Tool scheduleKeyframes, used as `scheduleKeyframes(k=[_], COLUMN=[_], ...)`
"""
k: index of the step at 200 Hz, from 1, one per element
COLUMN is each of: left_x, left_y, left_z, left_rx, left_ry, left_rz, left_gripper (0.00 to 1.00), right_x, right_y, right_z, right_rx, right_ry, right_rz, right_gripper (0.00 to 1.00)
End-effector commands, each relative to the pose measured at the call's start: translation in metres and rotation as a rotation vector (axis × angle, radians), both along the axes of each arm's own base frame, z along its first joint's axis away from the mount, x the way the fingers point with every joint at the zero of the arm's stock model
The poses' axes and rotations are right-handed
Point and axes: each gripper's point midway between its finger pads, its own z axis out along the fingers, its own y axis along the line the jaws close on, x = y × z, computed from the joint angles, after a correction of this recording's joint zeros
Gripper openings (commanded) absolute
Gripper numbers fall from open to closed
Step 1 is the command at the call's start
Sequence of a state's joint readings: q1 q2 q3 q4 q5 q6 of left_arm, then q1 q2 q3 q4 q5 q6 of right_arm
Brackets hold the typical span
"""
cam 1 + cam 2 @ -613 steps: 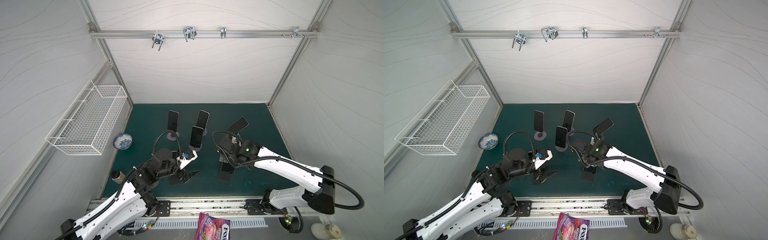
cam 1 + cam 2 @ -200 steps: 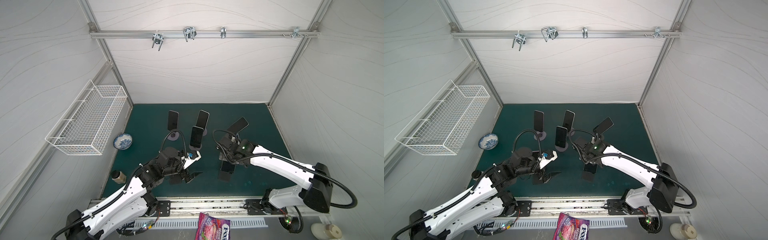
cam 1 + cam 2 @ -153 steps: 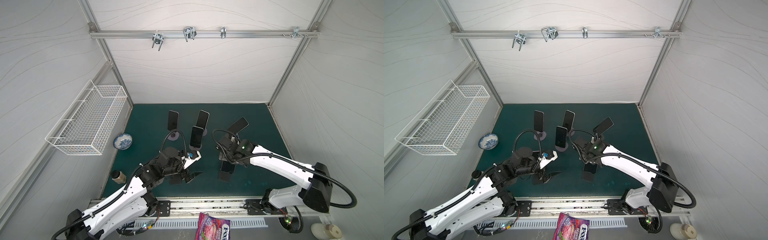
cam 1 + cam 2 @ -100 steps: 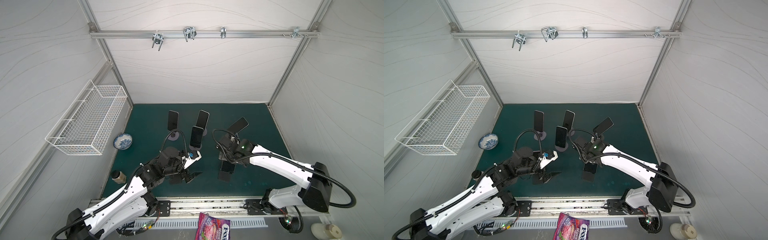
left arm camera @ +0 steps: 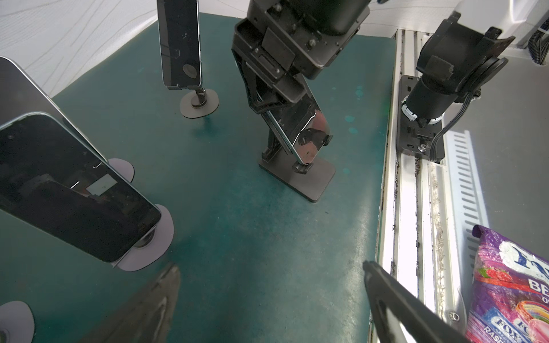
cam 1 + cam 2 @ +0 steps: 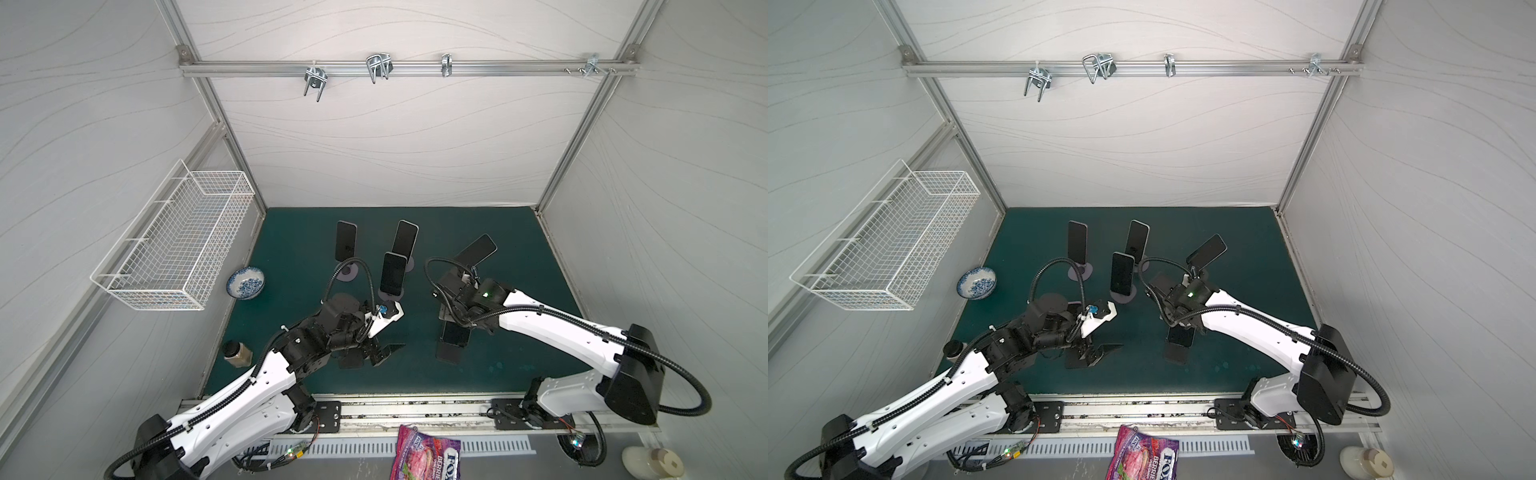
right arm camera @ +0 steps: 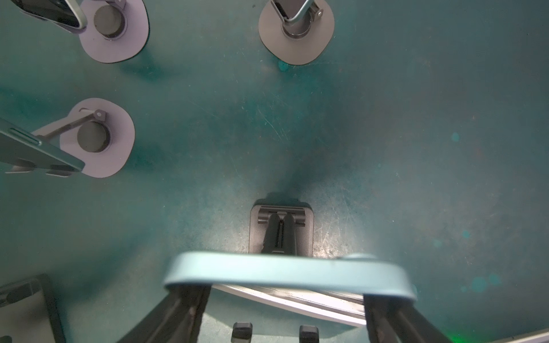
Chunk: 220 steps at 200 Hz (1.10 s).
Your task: Remove the phone from the phone stand
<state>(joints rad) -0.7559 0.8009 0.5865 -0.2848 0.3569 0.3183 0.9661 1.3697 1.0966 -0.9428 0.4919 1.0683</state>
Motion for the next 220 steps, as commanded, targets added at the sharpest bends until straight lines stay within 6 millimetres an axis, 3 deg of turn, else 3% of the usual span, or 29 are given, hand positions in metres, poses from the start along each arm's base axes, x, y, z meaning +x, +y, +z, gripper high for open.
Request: scheduleKeyframes(k=[1, 220], left_x=[0.0037, 0.0042], left_y=[-0.0091, -0.0089], left_z=[0.0260, 0.0261], left_rx=[-0.050, -0.047], left_ry=[-0.064, -0.071], left_rz=[-0.030, -0.031], left_gripper=[0.97, 0.97], right_x=[-0.0007, 0.0005], right_y=[-0.0050, -0.0096], right_z=[-0.0018, 0.0076], right_rx=[-0.008, 0.000], right_ry=[0.004, -0.030], right_rz=[-0.010, -0.004], right_gripper=[0.78, 0.72])
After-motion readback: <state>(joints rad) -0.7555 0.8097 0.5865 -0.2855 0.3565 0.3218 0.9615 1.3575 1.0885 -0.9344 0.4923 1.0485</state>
